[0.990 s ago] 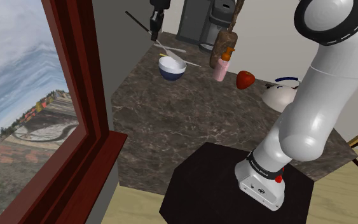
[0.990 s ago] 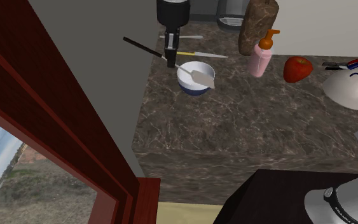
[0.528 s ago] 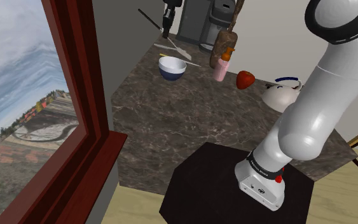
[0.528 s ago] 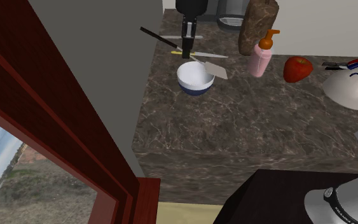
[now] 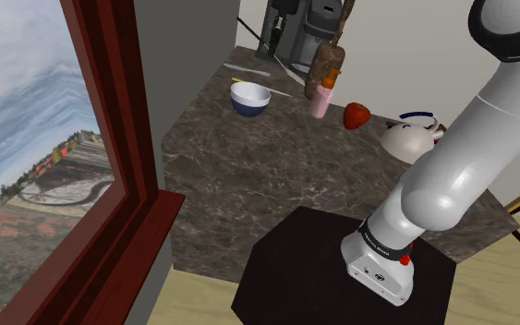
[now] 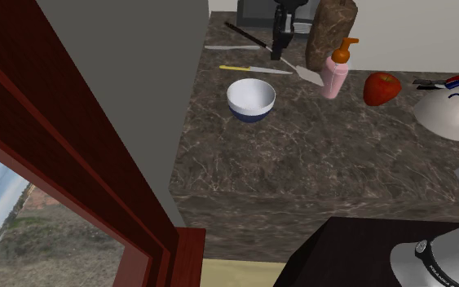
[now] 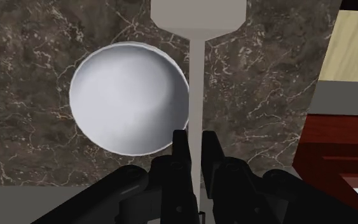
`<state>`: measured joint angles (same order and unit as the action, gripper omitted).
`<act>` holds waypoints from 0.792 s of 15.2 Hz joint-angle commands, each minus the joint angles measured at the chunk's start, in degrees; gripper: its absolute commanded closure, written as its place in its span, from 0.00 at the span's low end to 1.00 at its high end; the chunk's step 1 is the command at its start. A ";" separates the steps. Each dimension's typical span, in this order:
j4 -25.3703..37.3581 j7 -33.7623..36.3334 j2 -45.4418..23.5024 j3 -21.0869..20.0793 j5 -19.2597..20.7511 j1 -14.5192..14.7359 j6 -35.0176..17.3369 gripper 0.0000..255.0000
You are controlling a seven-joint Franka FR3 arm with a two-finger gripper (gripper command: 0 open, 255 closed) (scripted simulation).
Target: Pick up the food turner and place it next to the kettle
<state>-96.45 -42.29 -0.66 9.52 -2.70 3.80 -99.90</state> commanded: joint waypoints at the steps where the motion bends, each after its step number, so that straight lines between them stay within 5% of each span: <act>1: -2.08 -2.46 1.47 1.15 0.14 -1.18 -0.51 1.00; 12: -3.95 -17.07 3.34 8.81 0.24 -8.16 0.11 1.00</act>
<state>-100.68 -57.65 3.06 17.48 -2.32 -3.61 -99.78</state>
